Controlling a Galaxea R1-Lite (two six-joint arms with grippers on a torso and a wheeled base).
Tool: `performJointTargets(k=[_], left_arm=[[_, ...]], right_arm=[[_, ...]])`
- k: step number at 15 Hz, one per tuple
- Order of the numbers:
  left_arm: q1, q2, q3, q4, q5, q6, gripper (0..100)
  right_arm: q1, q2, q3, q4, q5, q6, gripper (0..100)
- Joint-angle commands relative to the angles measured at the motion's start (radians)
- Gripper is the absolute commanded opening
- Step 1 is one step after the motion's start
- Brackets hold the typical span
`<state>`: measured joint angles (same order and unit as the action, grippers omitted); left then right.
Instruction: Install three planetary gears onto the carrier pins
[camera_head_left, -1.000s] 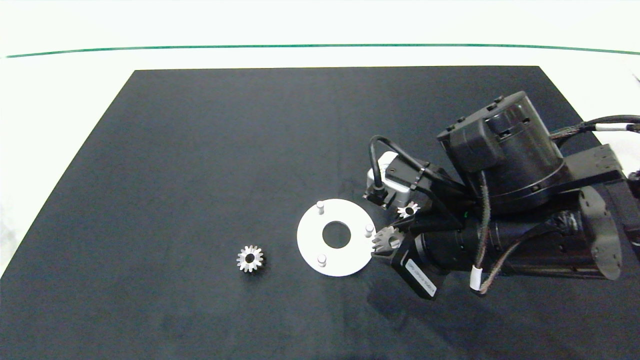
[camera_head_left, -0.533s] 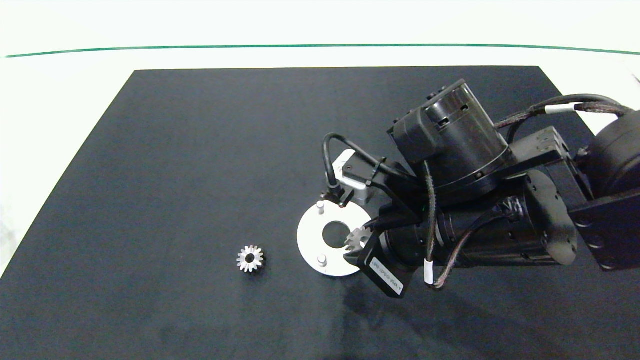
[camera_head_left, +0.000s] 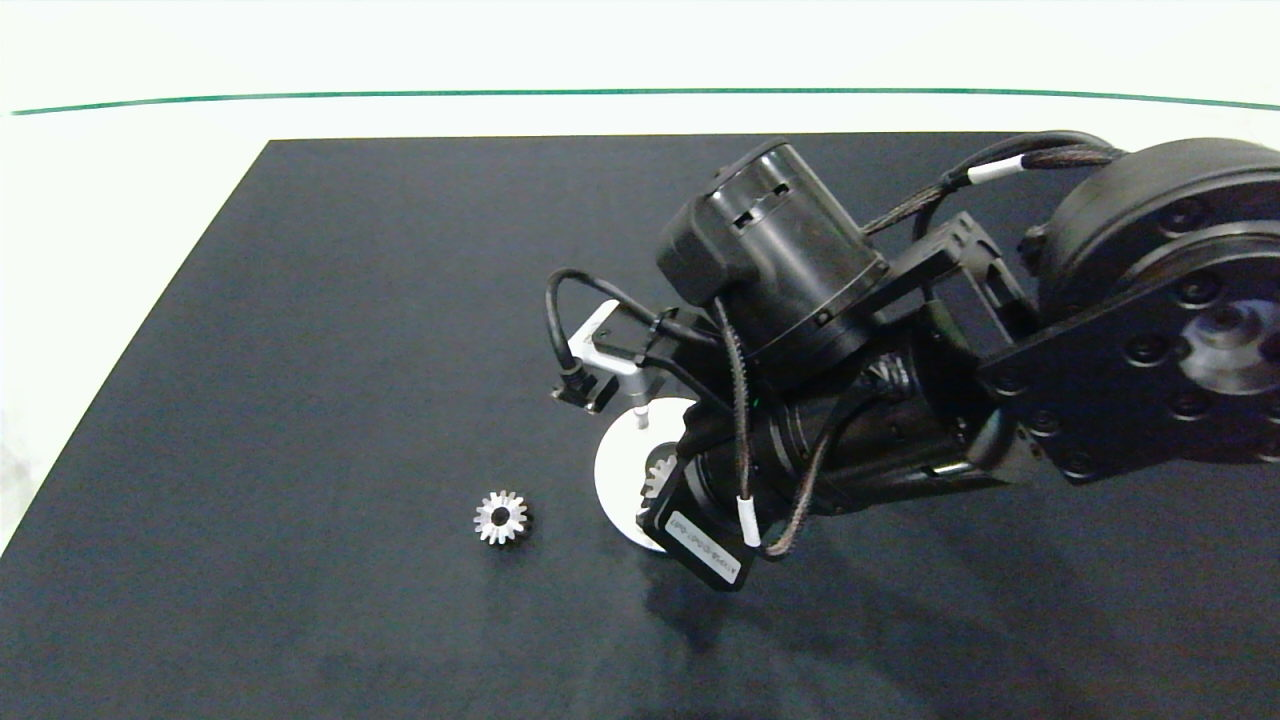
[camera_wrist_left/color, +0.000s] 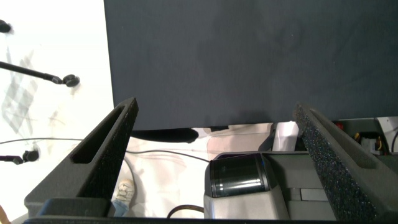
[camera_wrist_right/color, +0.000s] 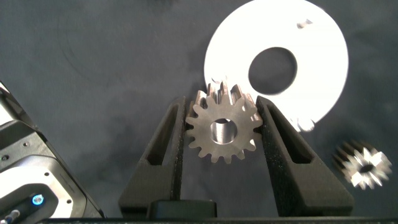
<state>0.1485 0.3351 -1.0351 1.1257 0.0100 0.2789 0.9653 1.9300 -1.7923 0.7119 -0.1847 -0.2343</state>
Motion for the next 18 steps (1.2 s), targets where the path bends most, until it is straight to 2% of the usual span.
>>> performJointTargets(k=[1, 4, 7, 11, 14, 18], left_arm=[[0.005, -0.027, -0.005, 0.006, 0.001, 0.003, 100], [0.029, -0.038, -0.006, 0.005, 0.002, 0.037, 100], [0.029, -0.042, -0.003, 0.006, 0.001, 0.039, 100], [0.029, -0.045, 0.007, 0.006, 0.001, 0.039, 100], [0.028, -0.050, 0.006, 0.006, 0.001, 0.039, 100], [0.026, -0.071, 0.027, 0.006, 0.001, 0.040, 100]], right_arm=[[0.019, 0.066, -0.042, 0.011, -0.001, -0.004, 25], [0.024, 0.093, -0.064, 0.011, -0.002, -0.004, 25], [0.019, 0.107, -0.079, 0.031, -0.032, -0.010, 25], [0.009, 0.122, -0.078, 0.034, -0.033, -0.011, 25], [0.009, 0.142, -0.099, 0.034, -0.055, -0.011, 25], [0.009, 0.153, -0.119, 0.035, -0.058, -0.011, 25]])
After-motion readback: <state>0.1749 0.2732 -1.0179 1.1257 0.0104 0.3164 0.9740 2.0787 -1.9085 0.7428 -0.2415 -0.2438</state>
